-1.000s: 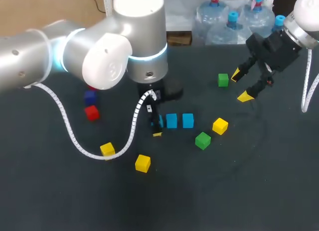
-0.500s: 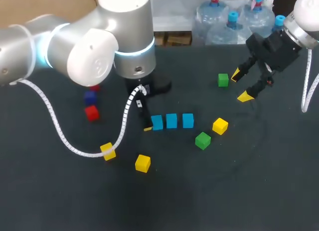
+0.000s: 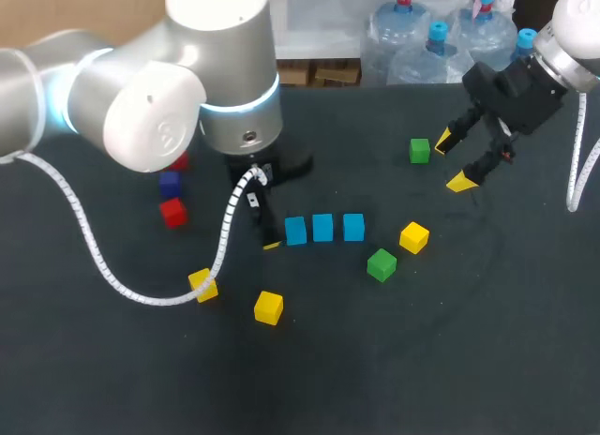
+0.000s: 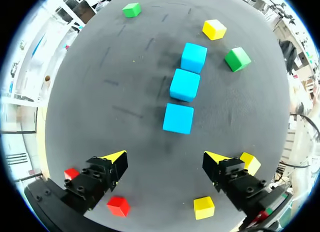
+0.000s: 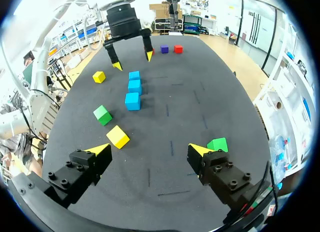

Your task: Place the blue cubes, place green cubes on the blue cubes, place the yellow cubes on the green cubes, then place the red cubes on the yellow cubes, and place purple cube on the red cubes.

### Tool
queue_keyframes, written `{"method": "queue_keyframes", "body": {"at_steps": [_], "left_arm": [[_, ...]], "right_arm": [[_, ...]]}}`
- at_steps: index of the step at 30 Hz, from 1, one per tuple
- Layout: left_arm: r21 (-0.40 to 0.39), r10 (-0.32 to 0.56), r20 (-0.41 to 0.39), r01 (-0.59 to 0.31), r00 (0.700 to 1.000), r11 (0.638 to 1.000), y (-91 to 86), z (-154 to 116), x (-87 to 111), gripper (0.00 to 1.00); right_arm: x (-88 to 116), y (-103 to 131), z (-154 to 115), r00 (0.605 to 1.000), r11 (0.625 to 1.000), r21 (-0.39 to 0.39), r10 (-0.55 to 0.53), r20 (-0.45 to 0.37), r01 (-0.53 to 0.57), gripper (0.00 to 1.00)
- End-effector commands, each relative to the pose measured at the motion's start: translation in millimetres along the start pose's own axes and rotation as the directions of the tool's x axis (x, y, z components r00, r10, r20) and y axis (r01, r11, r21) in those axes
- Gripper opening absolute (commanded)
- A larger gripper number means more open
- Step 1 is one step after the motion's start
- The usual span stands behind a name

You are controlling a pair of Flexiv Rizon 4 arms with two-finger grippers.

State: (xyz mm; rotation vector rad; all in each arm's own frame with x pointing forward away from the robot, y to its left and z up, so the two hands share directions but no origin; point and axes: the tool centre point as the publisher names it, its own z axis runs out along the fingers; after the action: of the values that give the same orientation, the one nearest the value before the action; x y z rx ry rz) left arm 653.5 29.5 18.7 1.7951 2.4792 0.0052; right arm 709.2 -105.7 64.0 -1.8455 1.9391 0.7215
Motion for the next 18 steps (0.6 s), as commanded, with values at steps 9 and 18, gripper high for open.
{"method": "queue_keyframes", "body": {"at_steps": [9,18], "left_arm": [[-0.007,0.090,0.041,-0.090,0.995,0.996,-29.1,-8,-7.6,0.04],[0.007,0.094,0.031,-0.094,0.995,0.996,-43.9,-9,-5.6,0.00]], "right_arm": [[0,0,0,1.000,1.000,0.000,-0.001,0.001,0.001,1.00],[0,0,0,1.000,1.000,0.000,-0.001,0.001,0.001,1.00]]}}
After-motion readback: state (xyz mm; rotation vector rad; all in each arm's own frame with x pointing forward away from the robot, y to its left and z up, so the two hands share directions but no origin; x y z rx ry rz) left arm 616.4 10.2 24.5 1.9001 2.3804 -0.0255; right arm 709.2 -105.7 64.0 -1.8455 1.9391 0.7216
